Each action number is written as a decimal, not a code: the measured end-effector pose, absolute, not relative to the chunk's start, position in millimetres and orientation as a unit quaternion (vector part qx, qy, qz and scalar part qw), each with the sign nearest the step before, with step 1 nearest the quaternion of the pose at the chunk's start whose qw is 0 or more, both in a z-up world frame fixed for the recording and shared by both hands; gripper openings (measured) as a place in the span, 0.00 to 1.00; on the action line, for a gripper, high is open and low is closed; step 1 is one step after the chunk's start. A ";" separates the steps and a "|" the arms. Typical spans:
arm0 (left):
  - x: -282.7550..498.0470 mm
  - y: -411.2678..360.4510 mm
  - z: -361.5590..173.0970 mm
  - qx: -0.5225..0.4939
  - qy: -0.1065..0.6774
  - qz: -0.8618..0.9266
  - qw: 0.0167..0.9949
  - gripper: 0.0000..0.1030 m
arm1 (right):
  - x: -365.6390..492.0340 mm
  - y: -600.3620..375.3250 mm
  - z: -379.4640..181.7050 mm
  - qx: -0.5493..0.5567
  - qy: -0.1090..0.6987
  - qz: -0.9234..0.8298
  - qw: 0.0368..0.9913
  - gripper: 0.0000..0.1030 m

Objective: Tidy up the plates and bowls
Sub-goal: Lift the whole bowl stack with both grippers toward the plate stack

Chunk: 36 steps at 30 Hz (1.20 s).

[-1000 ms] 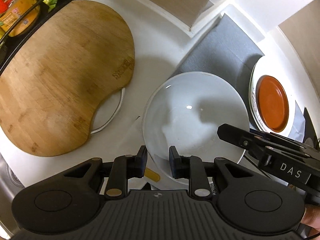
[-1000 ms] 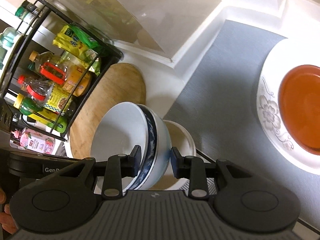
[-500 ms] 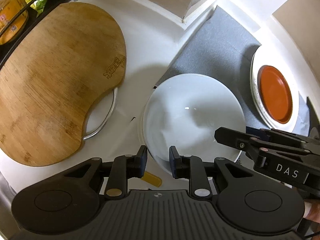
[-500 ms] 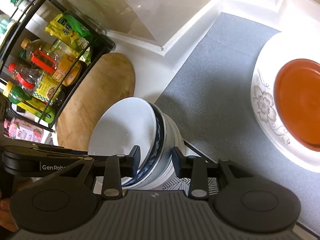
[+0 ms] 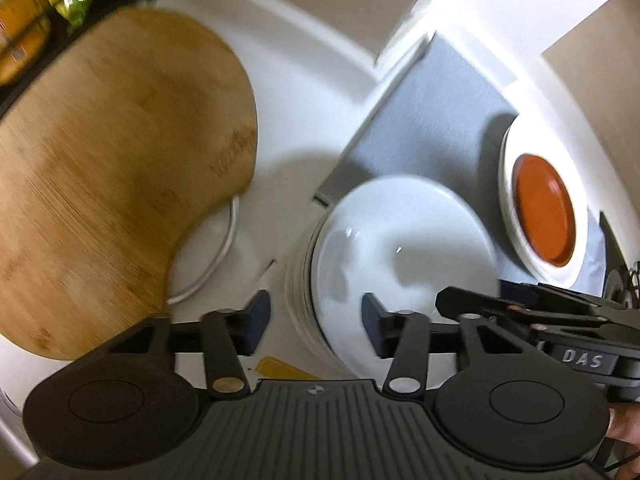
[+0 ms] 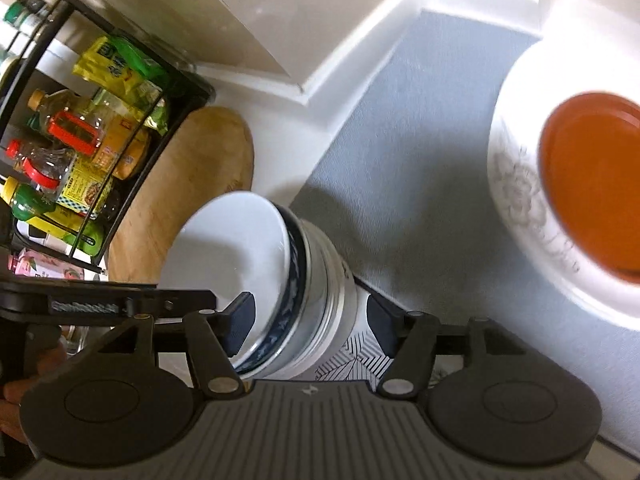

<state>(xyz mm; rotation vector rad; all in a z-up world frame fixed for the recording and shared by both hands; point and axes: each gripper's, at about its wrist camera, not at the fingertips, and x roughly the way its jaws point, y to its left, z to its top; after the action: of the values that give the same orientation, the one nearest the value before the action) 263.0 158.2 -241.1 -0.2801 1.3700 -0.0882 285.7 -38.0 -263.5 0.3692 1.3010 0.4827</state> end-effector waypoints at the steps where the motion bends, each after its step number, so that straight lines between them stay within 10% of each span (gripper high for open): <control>1: 264.1 158.0 -247.5 -0.131 0.637 -0.043 0.758 0.36 | 285.5 -38.4 -267.4 0.175 0.600 0.220 0.749 0.65; 7: 266.8 167.9 -259.7 -0.169 0.632 -0.056 0.754 0.41 | 284.7 -40.9 -284.0 0.213 0.607 0.217 0.734 0.66; 12: 273.9 184.4 -288.8 -0.258 0.647 -0.082 0.713 0.67 | 286.1 -39.9 -308.3 0.255 0.621 0.214 0.710 0.65; 20: 264.0 179.2 -267.8 -0.224 0.646 -0.079 0.725 0.45 | 281.0 -40.3 -289.6 0.228 0.612 0.211 0.727 0.45; 36: 269.7 140.3 -255.2 -0.186 0.661 -0.094 0.721 0.46 | 272.1 -66.9 -273.1 0.266 0.605 0.166 0.732 0.41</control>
<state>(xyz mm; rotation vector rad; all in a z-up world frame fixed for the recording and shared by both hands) 269.7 140.3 -255.2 -0.4113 1.4610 -0.2072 272.1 -66.9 -273.1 0.5844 1.3318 0.3661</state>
